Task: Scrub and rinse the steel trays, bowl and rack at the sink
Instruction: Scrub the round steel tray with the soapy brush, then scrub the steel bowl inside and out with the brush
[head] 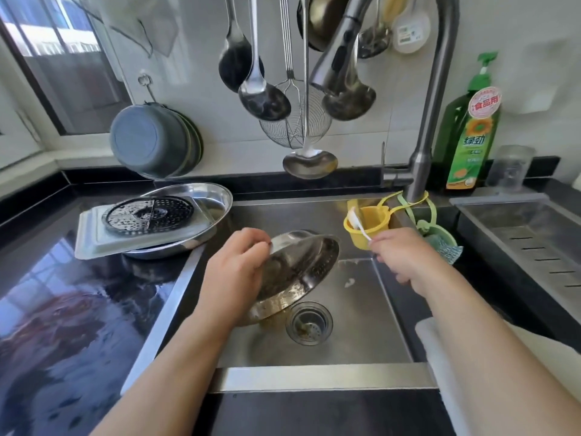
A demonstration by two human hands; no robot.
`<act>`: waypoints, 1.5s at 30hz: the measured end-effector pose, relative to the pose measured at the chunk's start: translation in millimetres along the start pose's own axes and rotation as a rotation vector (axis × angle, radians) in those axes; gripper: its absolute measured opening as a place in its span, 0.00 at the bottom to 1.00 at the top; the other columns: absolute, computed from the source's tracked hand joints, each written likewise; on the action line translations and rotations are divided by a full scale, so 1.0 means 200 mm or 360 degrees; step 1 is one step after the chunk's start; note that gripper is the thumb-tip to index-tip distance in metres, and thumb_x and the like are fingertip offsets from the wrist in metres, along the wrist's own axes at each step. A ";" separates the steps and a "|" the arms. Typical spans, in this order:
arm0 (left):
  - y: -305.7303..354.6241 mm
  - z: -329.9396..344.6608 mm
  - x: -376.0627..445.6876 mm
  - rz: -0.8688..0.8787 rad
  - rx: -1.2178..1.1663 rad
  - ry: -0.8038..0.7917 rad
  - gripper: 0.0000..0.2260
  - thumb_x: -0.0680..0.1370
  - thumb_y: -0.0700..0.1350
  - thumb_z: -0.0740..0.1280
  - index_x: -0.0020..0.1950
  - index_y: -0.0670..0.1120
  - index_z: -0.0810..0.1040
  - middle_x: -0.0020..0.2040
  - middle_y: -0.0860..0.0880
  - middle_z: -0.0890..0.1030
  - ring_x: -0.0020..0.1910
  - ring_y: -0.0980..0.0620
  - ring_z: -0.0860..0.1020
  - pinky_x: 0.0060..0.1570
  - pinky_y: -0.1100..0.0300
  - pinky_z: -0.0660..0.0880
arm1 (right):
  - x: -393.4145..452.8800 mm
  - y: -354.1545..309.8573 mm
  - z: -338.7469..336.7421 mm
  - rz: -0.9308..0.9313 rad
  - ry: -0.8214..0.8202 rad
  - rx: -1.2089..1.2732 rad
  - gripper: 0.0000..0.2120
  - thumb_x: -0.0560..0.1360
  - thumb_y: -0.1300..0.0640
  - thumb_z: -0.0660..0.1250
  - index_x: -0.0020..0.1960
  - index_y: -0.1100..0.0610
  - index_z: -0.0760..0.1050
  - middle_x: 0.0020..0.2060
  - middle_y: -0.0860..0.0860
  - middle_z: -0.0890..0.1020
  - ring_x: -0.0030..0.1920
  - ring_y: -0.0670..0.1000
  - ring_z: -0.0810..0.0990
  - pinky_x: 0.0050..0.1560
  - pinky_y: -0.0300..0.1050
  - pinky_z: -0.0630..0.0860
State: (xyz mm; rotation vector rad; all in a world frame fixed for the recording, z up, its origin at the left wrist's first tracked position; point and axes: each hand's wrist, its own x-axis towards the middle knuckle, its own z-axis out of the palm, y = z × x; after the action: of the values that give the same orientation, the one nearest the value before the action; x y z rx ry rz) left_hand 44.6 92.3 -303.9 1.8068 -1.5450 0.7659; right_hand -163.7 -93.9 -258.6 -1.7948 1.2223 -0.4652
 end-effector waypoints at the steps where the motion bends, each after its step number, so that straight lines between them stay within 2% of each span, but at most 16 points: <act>1: 0.01 0.01 0.00 0.0095 0.0045 -0.0041 0.05 0.76 0.34 0.65 0.42 0.41 0.78 0.52 0.47 0.81 0.47 0.45 0.79 0.37 0.52 0.77 | -0.01 0.00 -0.01 -0.0017 -0.0002 -0.0014 0.07 0.82 0.57 0.63 0.55 0.55 0.80 0.46 0.57 0.81 0.32 0.50 0.67 0.30 0.43 0.62; 9: 0.05 -0.02 0.00 0.0679 0.0374 -0.0513 0.00 0.76 0.42 0.68 0.46 0.46 0.77 0.52 0.44 0.80 0.45 0.42 0.77 0.40 0.50 0.74 | -0.03 0.02 0.04 -0.0146 -0.0156 -0.0034 0.10 0.81 0.56 0.65 0.51 0.57 0.84 0.39 0.52 0.79 0.37 0.52 0.74 0.35 0.44 0.68; 12: 0.02 -0.08 -0.05 0.0348 0.0652 -0.0535 0.11 0.76 0.47 0.61 0.50 0.44 0.80 0.48 0.42 0.78 0.42 0.39 0.77 0.36 0.47 0.76 | -0.03 0.02 0.05 -0.0171 -0.0234 -0.0026 0.10 0.82 0.56 0.63 0.54 0.58 0.83 0.43 0.55 0.81 0.39 0.52 0.74 0.34 0.43 0.70; 15: 0.00 -0.10 -0.09 -0.0308 0.0816 -0.0823 0.23 0.77 0.46 0.64 0.72 0.49 0.74 0.51 0.41 0.75 0.47 0.37 0.78 0.41 0.46 0.79 | -0.02 0.02 0.07 -0.0179 -0.0283 -0.0048 0.11 0.81 0.55 0.63 0.53 0.57 0.83 0.47 0.58 0.83 0.41 0.55 0.76 0.33 0.43 0.72; 17: 0.02 -0.09 -0.10 -0.0843 0.0445 -0.0970 0.29 0.80 0.44 0.64 0.81 0.56 0.63 0.58 0.41 0.79 0.53 0.40 0.80 0.50 0.53 0.79 | -0.01 0.04 0.08 -0.0176 -0.0316 -0.0068 0.10 0.80 0.55 0.63 0.52 0.55 0.83 0.44 0.58 0.82 0.38 0.55 0.75 0.31 0.42 0.69; 19: 0.04 -0.06 -0.08 -0.1397 -0.0405 -0.0767 0.25 0.83 0.38 0.65 0.79 0.52 0.68 0.61 0.44 0.82 0.51 0.47 0.82 0.43 0.68 0.78 | 0.00 0.05 0.09 -0.0164 -0.0362 -0.0077 0.10 0.80 0.55 0.64 0.54 0.55 0.83 0.44 0.56 0.81 0.38 0.55 0.74 0.31 0.42 0.68; 20: 0.05 -0.04 -0.07 -0.1625 -0.0854 -0.0623 0.22 0.83 0.34 0.65 0.76 0.48 0.72 0.61 0.43 0.83 0.49 0.48 0.83 0.40 0.67 0.78 | -0.01 0.05 0.09 -0.0150 -0.0397 -0.0088 0.10 0.81 0.54 0.64 0.55 0.55 0.82 0.45 0.56 0.81 0.39 0.55 0.74 0.31 0.42 0.68; 22: 0.05 -0.02 -0.04 -0.2019 -0.1469 -0.0312 0.18 0.82 0.29 0.62 0.67 0.45 0.79 0.61 0.36 0.83 0.46 0.44 0.84 0.42 0.55 0.82 | 0.00 0.06 0.09 -0.0129 -0.0479 -0.0157 0.10 0.81 0.54 0.64 0.57 0.55 0.82 0.49 0.56 0.83 0.43 0.57 0.77 0.33 0.42 0.70; 24: 0.05 -0.03 0.01 -0.2277 -0.1827 -0.0087 0.15 0.81 0.30 0.59 0.61 0.42 0.80 0.61 0.32 0.81 0.48 0.40 0.82 0.46 0.48 0.81 | 0.00 0.07 0.10 -0.0135 -0.0536 -0.0248 0.11 0.80 0.53 0.65 0.57 0.55 0.82 0.51 0.59 0.84 0.42 0.57 0.77 0.35 0.43 0.71; 26: 0.05 -0.03 0.07 -0.2440 -0.2110 0.0024 0.17 0.79 0.33 0.56 0.64 0.39 0.78 0.60 0.34 0.79 0.51 0.39 0.82 0.48 0.46 0.80 | 0.00 0.07 0.11 -0.0171 -0.0570 -0.0283 0.10 0.80 0.53 0.65 0.55 0.54 0.83 0.50 0.60 0.84 0.38 0.56 0.75 0.35 0.45 0.71; 32: 0.17 0.03 0.09 -0.2305 -0.2082 0.0155 0.24 0.78 0.26 0.58 0.70 0.47 0.71 0.59 0.37 0.78 0.46 0.44 0.82 0.39 0.49 0.82 | -0.07 0.04 0.11 -0.0478 -0.0539 -0.0210 0.10 0.83 0.57 0.65 0.60 0.53 0.82 0.41 0.49 0.80 0.38 0.48 0.76 0.38 0.41 0.73; 35: 0.22 0.02 0.06 -0.2120 -0.2247 0.0010 0.16 0.78 0.27 0.59 0.58 0.37 0.82 0.50 0.38 0.84 0.39 0.47 0.83 0.37 0.53 0.83 | -0.08 0.01 0.14 -0.0668 -0.0425 -0.0172 0.16 0.83 0.59 0.63 0.70 0.51 0.78 0.40 0.44 0.78 0.39 0.46 0.75 0.39 0.40 0.72; 37: 0.21 0.03 0.05 -0.2057 -0.2286 -0.0060 0.18 0.77 0.26 0.57 0.57 0.35 0.83 0.48 0.37 0.84 0.39 0.46 0.82 0.37 0.53 0.83 | -0.07 0.00 0.16 -0.0739 -0.0375 -0.0134 0.20 0.83 0.59 0.63 0.73 0.45 0.73 0.39 0.44 0.77 0.38 0.46 0.76 0.37 0.38 0.72; 40: 0.14 0.05 0.04 -0.2101 -0.2308 -0.0106 0.22 0.73 0.24 0.55 0.59 0.33 0.83 0.50 0.35 0.83 0.45 0.41 0.80 0.41 0.51 0.84 | -0.08 0.00 0.18 -0.0842 -0.0408 -0.0232 0.20 0.83 0.57 0.64 0.72 0.40 0.74 0.38 0.44 0.78 0.36 0.45 0.75 0.37 0.42 0.76; 43: 0.10 0.08 0.04 -0.2081 -0.2301 -0.0189 0.22 0.72 0.22 0.56 0.57 0.34 0.83 0.50 0.34 0.82 0.49 0.39 0.79 0.54 0.45 0.80 | -0.10 -0.01 0.20 -0.0864 -0.0498 -0.0425 0.17 0.83 0.54 0.63 0.67 0.37 0.77 0.43 0.41 0.83 0.38 0.45 0.78 0.37 0.41 0.74; 45: 0.10 0.08 0.04 -0.2017 -0.2364 -0.0226 0.21 0.71 0.21 0.57 0.53 0.35 0.84 0.49 0.36 0.79 0.50 0.41 0.75 0.54 0.49 0.77 | -0.11 -0.01 0.22 -0.0884 -0.0505 -0.0543 0.16 0.83 0.51 0.64 0.66 0.36 0.78 0.41 0.42 0.81 0.40 0.48 0.80 0.38 0.44 0.74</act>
State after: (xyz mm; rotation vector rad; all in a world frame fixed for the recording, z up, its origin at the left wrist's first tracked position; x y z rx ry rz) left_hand 26.1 74.0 -306.0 1.1371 -0.3546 -0.9216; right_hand -141.5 -53.8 -276.1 -2.4027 0.5956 -0.2668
